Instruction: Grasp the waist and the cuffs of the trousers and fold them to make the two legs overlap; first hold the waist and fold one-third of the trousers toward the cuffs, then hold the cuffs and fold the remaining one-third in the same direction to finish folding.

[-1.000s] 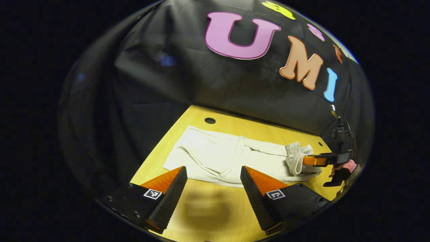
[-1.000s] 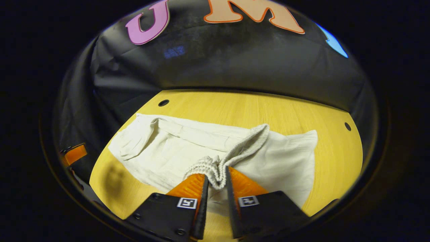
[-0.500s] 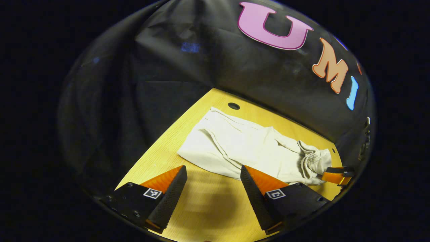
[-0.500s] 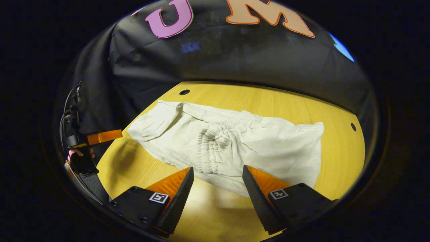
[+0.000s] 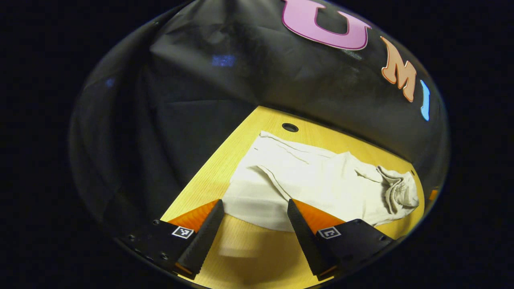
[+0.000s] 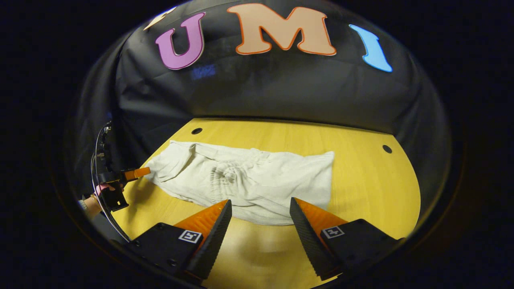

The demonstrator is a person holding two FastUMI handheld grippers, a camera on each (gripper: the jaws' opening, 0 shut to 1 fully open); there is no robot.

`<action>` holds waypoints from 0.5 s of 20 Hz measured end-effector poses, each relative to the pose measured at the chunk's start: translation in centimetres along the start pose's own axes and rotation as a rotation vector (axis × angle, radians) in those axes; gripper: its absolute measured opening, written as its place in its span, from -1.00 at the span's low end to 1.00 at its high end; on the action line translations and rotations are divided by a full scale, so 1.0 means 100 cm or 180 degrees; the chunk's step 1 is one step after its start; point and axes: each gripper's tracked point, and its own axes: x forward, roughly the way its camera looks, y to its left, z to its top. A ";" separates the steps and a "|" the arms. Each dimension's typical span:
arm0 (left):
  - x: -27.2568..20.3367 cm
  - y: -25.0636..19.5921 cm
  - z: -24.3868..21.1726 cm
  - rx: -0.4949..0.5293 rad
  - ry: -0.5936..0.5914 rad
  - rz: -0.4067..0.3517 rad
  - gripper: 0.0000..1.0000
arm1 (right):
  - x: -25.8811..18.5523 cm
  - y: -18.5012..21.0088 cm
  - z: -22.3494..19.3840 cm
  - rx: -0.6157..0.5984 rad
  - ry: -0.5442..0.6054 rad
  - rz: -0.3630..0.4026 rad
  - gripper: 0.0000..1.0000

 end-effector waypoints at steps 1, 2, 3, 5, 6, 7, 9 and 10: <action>0.002 0.002 0.000 0.0036 0.0007 0.0017 0.92 | -0.005 -0.008 -0.002 0.0036 0.0005 -0.0061 0.85; 0.004 0.003 -0.001 0.0069 0.0018 0.0031 0.91 | -0.010 -0.016 -0.002 0.0068 -0.0001 -0.0128 0.86; 0.005 0.003 -0.001 0.0105 0.0031 0.0041 0.92 | -0.014 -0.022 -0.002 0.0107 -0.0011 -0.0182 0.86; 0.003 0.004 0.000 0.0185 -0.0011 0.0035 0.91 | -0.021 -0.032 -0.004 0.0194 -0.0022 -0.0264 0.85; 0.003 0.004 -0.001 0.0212 0.0001 0.0042 0.89 | -0.024 -0.035 -0.005 0.0235 -0.0003 -0.0285 0.86; 0.001 0.004 -0.004 0.0269 0.0051 0.0052 0.88 | -0.028 -0.037 -0.008 0.0272 0.0009 -0.0301 0.86; 0.000 0.010 -0.006 0.0391 0.0116 0.0132 0.82 | -0.031 -0.040 -0.011 0.0310 0.0028 -0.0322 0.85; -0.001 0.009 -0.001 0.0388 0.0064 0.0101 0.72 | -0.031 -0.042 -0.013 0.0315 0.0036 -0.0328 0.85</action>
